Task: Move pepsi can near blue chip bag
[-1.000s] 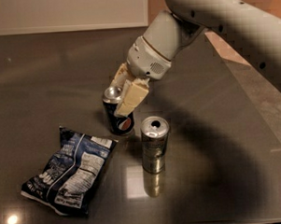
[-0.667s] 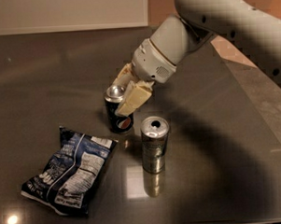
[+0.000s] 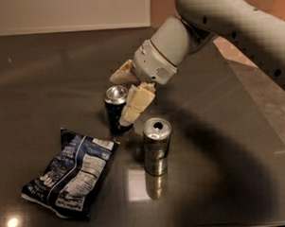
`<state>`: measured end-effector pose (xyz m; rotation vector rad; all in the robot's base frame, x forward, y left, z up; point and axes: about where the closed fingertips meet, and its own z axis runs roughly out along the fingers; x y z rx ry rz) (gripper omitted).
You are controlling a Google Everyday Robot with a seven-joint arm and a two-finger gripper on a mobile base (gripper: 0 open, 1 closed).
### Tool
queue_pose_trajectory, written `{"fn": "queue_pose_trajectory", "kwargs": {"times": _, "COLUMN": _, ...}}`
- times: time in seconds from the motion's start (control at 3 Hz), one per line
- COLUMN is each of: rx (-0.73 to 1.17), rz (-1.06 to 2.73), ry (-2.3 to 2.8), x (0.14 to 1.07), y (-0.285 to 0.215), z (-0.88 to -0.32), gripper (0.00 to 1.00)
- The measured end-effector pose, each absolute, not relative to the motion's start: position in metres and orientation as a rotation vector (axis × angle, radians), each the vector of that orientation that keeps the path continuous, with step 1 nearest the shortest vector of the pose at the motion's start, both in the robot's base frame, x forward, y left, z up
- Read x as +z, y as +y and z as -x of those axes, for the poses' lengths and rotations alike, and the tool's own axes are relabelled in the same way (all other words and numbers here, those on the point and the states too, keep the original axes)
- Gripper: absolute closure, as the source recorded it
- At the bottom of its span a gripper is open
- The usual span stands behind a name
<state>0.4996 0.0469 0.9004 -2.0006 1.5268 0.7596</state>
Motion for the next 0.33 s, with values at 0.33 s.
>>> {"fn": "queue_pose_trajectory", "kwargs": {"times": 0.33, "rx": 0.76, "rz": 2.001, "ry": 1.527, "x": 0.9004, "y": 0.047, "z": -0.4996, "gripper": 0.0}}
